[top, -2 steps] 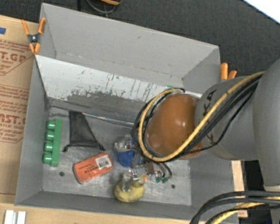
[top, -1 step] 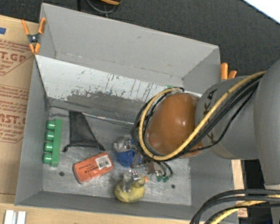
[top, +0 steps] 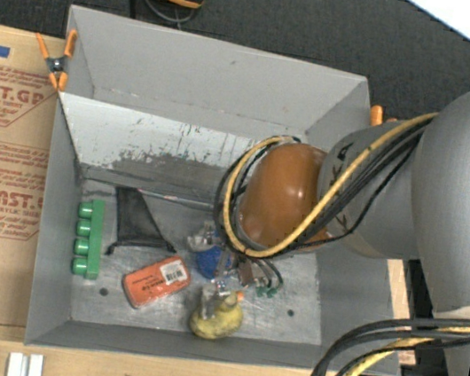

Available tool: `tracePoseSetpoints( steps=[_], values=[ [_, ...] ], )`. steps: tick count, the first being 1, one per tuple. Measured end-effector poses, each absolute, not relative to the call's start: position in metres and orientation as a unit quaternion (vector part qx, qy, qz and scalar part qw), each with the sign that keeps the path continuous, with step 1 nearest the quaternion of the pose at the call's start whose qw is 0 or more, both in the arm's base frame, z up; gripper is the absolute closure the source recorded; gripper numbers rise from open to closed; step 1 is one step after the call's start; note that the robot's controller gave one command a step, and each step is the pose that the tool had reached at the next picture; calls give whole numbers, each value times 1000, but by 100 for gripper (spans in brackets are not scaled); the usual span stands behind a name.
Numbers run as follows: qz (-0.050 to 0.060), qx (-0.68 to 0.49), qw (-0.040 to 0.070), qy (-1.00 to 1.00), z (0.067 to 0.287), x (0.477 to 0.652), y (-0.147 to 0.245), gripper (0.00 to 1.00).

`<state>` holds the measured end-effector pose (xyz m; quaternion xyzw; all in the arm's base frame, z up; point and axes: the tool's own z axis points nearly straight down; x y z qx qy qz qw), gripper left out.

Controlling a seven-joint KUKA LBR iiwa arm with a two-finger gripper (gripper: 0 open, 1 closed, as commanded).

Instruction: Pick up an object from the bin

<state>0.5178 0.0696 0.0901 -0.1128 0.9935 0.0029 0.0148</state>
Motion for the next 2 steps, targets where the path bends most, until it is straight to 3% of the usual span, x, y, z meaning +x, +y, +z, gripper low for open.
tracePoseSetpoints(
  steps=[1,2],
  values=[
    [1,28,2,1000,85,516,90,0],
    [0,-296,3,955,90,502,152,100]
  ],
)
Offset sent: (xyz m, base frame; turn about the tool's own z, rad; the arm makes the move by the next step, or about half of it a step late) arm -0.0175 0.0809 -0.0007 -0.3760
